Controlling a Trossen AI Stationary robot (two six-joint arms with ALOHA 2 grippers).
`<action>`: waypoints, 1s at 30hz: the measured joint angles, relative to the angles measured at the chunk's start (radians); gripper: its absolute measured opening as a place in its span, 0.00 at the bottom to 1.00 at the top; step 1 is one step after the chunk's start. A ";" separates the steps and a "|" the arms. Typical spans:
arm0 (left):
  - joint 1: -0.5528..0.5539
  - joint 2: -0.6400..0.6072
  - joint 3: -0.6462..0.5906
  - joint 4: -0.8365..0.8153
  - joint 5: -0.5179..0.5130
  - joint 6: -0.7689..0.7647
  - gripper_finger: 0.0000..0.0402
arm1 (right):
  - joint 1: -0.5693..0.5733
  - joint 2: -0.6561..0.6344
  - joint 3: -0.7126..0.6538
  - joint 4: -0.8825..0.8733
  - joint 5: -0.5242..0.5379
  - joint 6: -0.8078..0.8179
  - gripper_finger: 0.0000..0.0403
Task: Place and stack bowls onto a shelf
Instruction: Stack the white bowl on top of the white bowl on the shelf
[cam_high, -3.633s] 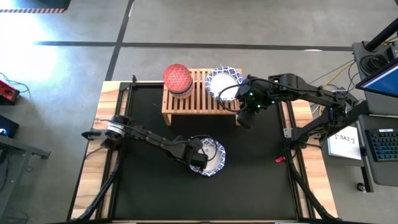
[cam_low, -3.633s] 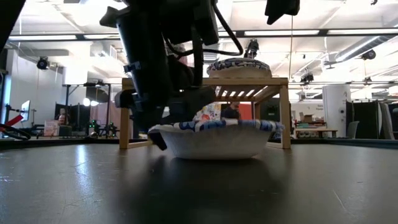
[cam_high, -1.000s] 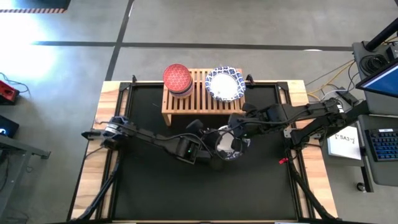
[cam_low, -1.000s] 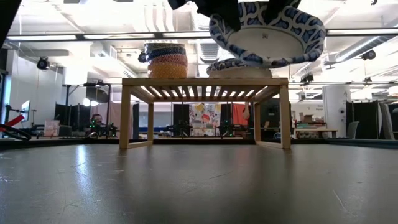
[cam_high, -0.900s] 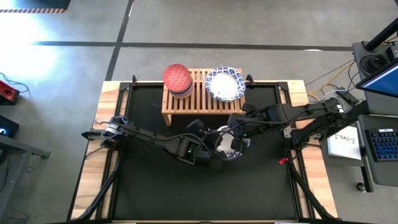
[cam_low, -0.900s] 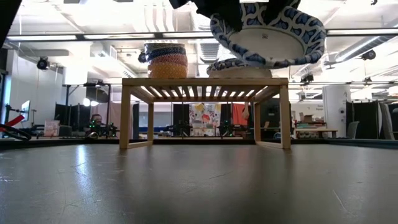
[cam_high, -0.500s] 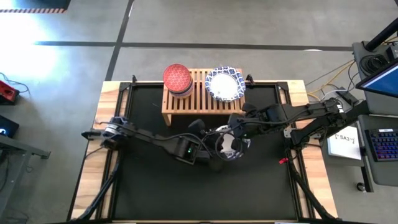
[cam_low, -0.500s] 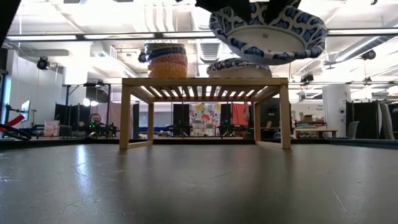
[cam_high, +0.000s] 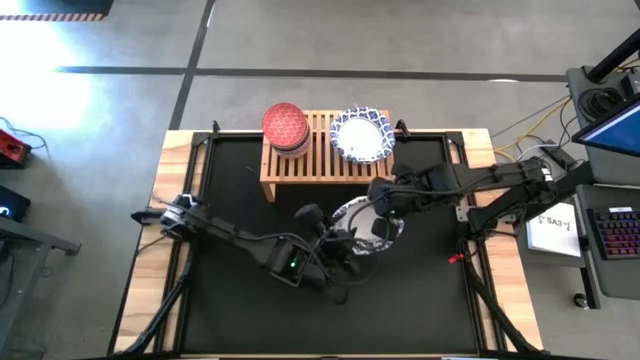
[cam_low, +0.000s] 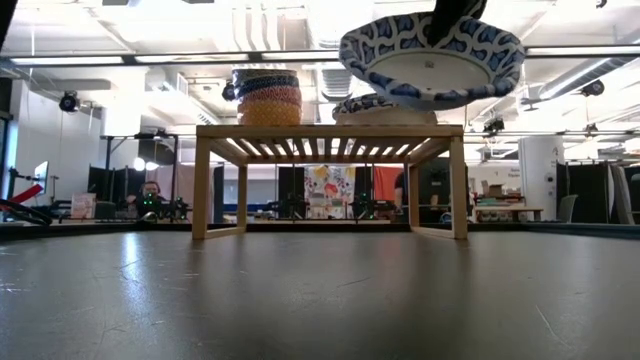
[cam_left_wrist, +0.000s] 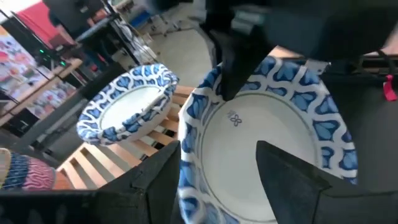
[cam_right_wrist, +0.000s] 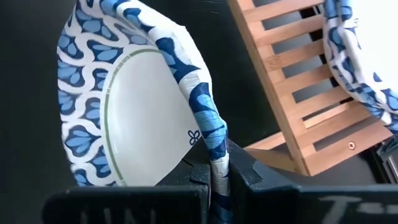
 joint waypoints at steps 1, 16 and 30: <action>-0.007 -0.001 0.000 0.000 -0.010 -0.003 0.48 | -0.004 0.000 0.000 0.001 0.000 0.001 0.02; -0.127 -0.008 0.010 -0.084 -0.116 -0.111 0.48 | -0.123 -0.041 0.109 0.039 0.007 0.004 0.02; -0.146 -0.008 -0.004 -0.178 -0.143 -0.238 0.48 | -0.549 -0.035 0.274 0.113 0.025 -0.009 0.02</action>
